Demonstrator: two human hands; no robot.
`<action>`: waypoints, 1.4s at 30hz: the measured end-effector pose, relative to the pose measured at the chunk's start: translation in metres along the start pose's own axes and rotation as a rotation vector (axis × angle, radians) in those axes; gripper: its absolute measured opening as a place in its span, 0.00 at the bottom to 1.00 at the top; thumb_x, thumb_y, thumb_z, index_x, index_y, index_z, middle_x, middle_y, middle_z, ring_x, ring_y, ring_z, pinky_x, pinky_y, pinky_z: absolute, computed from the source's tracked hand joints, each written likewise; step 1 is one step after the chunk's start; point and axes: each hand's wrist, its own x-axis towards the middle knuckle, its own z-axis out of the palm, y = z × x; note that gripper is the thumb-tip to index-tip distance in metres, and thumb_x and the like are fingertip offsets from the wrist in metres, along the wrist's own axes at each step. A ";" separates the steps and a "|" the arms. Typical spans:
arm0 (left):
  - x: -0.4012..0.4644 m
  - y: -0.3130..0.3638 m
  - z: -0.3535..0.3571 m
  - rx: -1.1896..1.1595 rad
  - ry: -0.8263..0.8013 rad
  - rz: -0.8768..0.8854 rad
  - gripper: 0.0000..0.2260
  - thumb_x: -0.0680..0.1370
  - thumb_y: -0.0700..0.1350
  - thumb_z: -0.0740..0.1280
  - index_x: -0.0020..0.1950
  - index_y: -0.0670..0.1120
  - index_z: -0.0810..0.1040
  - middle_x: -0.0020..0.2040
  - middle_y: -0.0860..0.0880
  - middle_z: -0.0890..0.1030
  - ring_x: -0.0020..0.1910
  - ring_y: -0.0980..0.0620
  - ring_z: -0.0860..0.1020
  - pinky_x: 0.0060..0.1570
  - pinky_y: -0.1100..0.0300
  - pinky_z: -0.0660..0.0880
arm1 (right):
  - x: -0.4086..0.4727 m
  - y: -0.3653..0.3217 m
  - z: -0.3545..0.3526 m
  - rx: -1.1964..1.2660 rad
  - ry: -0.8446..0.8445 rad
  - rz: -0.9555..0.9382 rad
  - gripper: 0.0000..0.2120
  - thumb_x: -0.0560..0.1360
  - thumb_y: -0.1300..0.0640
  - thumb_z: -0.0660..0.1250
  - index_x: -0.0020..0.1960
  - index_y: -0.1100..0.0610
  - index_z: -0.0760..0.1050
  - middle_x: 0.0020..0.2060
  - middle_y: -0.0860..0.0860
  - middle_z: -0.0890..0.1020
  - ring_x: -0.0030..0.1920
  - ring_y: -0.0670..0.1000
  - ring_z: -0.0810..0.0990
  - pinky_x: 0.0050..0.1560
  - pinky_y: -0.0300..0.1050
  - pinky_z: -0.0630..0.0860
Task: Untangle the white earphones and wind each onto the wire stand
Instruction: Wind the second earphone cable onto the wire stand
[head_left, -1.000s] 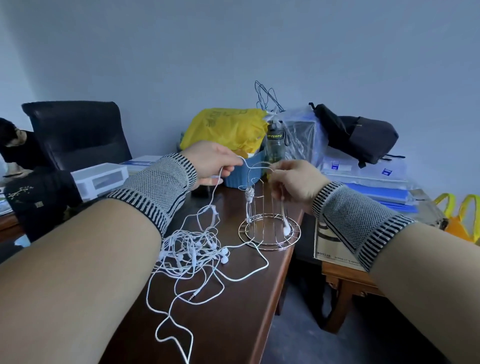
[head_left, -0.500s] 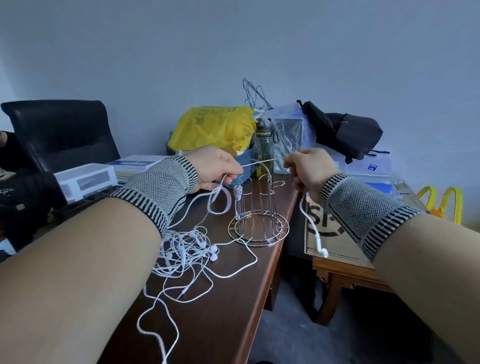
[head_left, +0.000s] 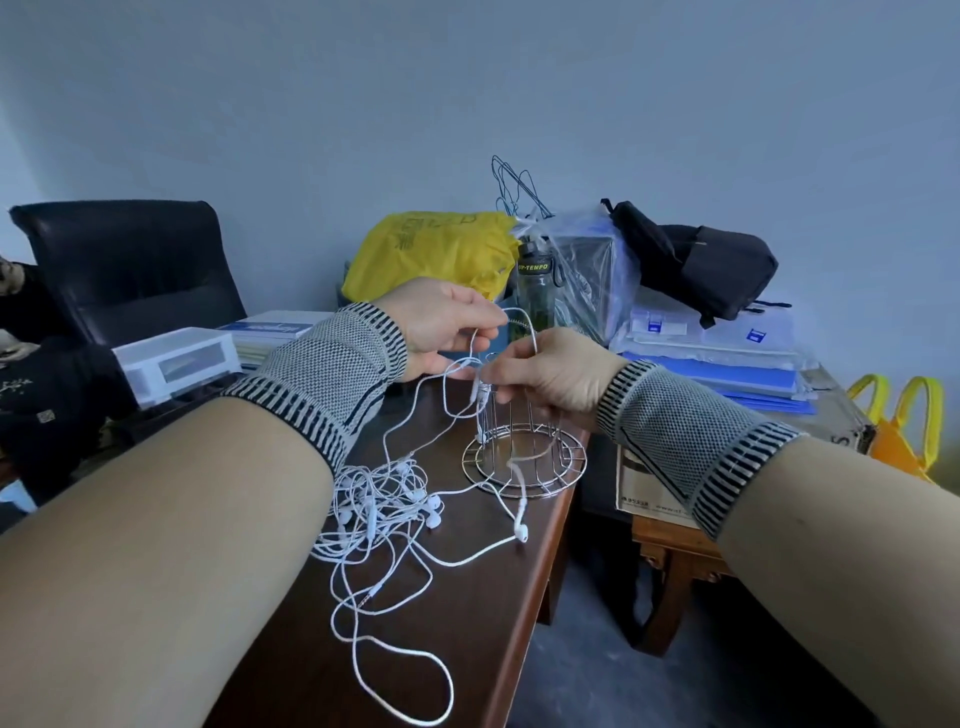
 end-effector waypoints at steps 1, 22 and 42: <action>0.000 0.000 0.000 -0.023 -0.008 0.005 0.03 0.77 0.41 0.71 0.44 0.46 0.79 0.35 0.51 0.79 0.34 0.56 0.76 0.36 0.56 0.79 | 0.002 0.001 0.000 -0.029 0.011 -0.010 0.10 0.71 0.54 0.74 0.37 0.58 0.77 0.29 0.51 0.80 0.22 0.48 0.64 0.24 0.38 0.63; 0.003 -0.015 -0.016 0.165 0.051 0.062 0.04 0.77 0.42 0.70 0.43 0.46 0.79 0.38 0.51 0.83 0.36 0.59 0.82 0.41 0.62 0.78 | 0.016 -0.005 -0.014 0.339 0.201 0.002 0.06 0.74 0.64 0.68 0.39 0.61 0.74 0.26 0.54 0.79 0.23 0.49 0.61 0.24 0.38 0.62; 0.007 0.006 -0.001 0.164 0.034 0.144 0.05 0.75 0.43 0.72 0.39 0.47 0.81 0.27 0.53 0.69 0.24 0.59 0.64 0.24 0.66 0.60 | 0.003 -0.017 -0.022 0.229 0.161 -0.017 0.04 0.75 0.61 0.68 0.42 0.59 0.76 0.25 0.52 0.77 0.22 0.48 0.62 0.22 0.37 0.62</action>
